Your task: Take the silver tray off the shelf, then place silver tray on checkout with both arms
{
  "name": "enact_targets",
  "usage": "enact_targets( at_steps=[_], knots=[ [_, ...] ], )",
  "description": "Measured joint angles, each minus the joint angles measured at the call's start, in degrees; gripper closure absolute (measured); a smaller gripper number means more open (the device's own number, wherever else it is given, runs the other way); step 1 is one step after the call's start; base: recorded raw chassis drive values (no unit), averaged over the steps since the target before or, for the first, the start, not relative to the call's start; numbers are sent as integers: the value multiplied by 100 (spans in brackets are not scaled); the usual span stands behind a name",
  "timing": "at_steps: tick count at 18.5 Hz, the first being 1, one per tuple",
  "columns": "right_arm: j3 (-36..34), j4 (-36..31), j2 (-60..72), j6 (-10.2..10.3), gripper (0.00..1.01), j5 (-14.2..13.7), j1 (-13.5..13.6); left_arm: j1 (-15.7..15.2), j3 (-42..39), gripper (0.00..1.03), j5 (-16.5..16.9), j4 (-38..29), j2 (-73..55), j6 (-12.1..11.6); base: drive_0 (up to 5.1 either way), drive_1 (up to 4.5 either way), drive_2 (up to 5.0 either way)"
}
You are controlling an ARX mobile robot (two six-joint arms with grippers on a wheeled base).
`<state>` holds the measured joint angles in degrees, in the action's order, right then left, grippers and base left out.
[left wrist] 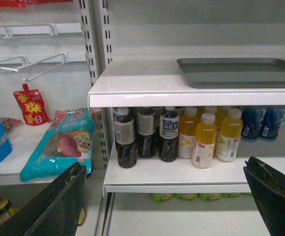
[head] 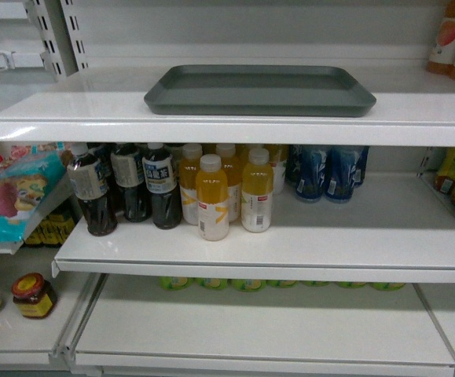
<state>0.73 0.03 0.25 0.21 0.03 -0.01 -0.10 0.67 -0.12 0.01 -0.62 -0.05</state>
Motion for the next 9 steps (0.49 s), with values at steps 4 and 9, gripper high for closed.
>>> enact_targets(
  at_steps=[4, 9],
  knots=[
    [0, 15, 0, -4, 3, -2, 0, 0, 0, 5, 9, 9, 0, 2, 0, 0, 0],
    [0, 24, 0, -4, 3, 0, 0, 0, 0, 5, 11, 22, 0, 2, 0, 0, 0]
  ],
)
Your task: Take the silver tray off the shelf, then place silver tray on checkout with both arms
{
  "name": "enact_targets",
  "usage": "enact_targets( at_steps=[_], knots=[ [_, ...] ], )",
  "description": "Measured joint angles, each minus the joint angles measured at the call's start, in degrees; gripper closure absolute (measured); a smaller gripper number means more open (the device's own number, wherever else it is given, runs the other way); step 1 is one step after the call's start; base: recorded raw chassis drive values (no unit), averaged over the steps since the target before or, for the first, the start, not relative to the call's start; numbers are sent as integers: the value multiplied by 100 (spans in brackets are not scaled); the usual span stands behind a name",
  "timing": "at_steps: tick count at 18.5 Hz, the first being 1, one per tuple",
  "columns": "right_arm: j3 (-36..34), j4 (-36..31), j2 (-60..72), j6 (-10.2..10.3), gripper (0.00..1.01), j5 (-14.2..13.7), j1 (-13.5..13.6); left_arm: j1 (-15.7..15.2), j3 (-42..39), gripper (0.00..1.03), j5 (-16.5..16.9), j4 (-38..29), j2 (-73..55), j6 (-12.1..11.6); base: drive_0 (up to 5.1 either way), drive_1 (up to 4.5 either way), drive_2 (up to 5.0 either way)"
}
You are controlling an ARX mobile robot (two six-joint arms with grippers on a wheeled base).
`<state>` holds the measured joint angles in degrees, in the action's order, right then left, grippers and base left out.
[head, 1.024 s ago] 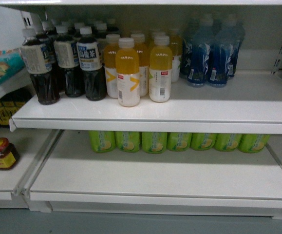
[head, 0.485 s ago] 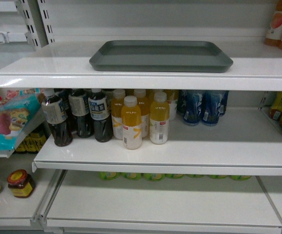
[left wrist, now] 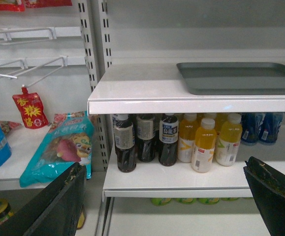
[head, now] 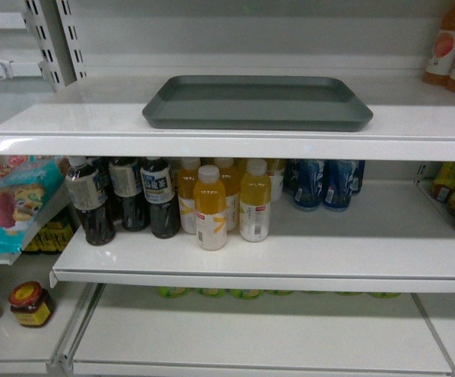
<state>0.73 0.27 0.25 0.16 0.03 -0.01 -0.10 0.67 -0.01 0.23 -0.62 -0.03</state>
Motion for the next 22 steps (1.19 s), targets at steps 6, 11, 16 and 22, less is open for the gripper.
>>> enact_targets(
  at_steps=[6, 11, 16, 22],
  knots=[
    [0, 15, 0, 0, 3, 0, 0, 0, 0, 5, 2, 11, 0, 0, 0, 0, 0],
    [0, -2, 0, 0, 3, 0, 0, 0, 0, 5, -2, 9, 0, 0, 4, 261, -252],
    [0, 11, 0, 0, 3, 0, 0, 0, 0, 5, 0, -4, 0, 0, 11, 440, -417],
    [0, 2, 0, 0, 3, 0, 0, 0, 0, 5, -2, -7, 0, 0, 10, 224, -204]
  ],
)
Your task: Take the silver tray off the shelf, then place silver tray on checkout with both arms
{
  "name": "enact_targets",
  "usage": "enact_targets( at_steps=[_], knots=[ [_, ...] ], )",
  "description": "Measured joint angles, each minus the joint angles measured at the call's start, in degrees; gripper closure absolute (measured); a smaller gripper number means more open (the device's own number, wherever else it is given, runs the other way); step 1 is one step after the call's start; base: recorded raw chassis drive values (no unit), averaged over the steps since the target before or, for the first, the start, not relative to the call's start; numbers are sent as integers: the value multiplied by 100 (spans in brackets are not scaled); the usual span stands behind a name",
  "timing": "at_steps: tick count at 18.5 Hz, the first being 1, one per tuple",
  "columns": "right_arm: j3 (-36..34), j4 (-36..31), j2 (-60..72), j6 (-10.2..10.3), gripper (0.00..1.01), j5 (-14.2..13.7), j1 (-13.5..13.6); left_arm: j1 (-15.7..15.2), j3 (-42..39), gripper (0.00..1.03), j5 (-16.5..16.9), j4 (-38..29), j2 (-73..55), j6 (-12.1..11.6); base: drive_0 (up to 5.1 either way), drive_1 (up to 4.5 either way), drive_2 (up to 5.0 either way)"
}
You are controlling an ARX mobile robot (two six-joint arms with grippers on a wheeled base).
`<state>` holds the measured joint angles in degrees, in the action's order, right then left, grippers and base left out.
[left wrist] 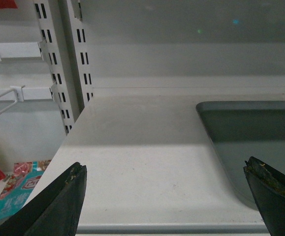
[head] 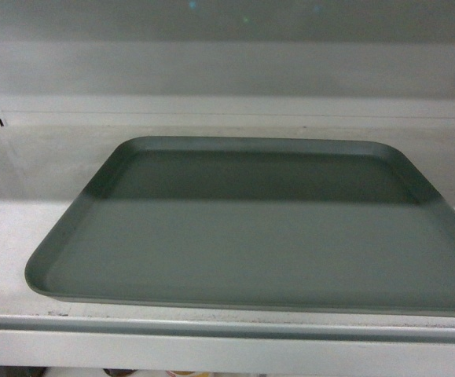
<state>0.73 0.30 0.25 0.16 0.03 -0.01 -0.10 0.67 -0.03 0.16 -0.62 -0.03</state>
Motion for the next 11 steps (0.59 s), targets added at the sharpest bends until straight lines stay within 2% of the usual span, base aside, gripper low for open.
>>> enact_targets(
  at_steps=[11],
  knots=[
    [0, -2, 0, 0, 3, 0, 0, 0, 0, 5, 0, 7, 0, 0, 0, 0, 0]
  ],
)
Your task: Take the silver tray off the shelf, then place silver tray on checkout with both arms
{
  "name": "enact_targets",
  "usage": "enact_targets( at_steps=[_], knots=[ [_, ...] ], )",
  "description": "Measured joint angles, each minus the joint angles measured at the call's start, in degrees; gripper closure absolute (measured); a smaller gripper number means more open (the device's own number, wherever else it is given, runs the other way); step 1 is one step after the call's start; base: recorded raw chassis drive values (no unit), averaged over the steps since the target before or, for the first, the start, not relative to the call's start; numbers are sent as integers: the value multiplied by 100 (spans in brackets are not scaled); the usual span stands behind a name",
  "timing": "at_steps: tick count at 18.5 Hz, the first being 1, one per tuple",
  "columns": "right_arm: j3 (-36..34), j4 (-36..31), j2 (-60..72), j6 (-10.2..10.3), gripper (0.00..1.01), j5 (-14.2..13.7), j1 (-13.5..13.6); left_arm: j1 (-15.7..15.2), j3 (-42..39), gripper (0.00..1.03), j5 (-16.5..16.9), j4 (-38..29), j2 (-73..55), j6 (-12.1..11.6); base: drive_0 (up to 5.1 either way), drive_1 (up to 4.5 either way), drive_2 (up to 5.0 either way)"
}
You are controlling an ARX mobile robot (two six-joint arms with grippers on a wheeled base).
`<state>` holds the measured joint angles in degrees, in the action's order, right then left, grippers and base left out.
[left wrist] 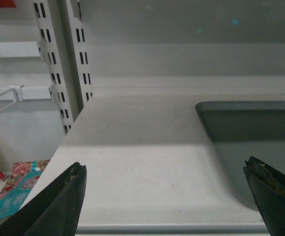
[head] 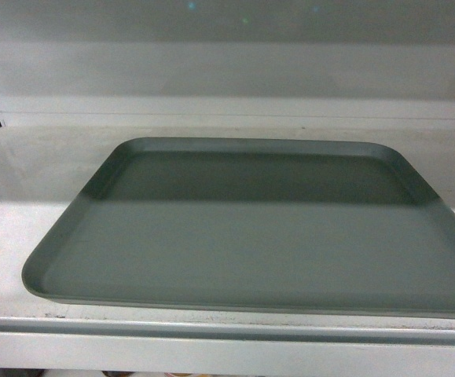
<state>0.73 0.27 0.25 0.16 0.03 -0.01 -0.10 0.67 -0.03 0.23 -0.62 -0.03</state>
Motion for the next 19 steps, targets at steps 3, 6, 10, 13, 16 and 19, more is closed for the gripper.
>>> enact_targets(
  at_steps=[3, 6, 10, 13, 16, 19],
  knots=[
    [0, 2, 0, 0, 3, 0, 0, 0, 0, 5, 0, 0, 0, 0, 0, 0, 0],
    [0, 7, 0, 0, 3, -11, 2, 0, 0, 5, 0, 0, 0, 0, 0, 0, 0],
    [48, -782, 872, 293, 3, -684, 214, 719, 138, 5, -1237, 74, -446, 157, 0, 0, 0],
    [374, -2024, 2243, 278, 3, -354, 358, 603, 313, 5, -1235, -929, -1338, 260, 0, 0, 0],
    [802, -3353, 3947, 229, 3, -79, 557, 673, 431, 5, -990, -2391, -3016, 304, 0, 0, 0],
    [1434, -4026, 5759, 232, 3, 94, 734, 909, 925, 5, -734, -3897, -5073, 258, 0, 0, 0]
  ],
)
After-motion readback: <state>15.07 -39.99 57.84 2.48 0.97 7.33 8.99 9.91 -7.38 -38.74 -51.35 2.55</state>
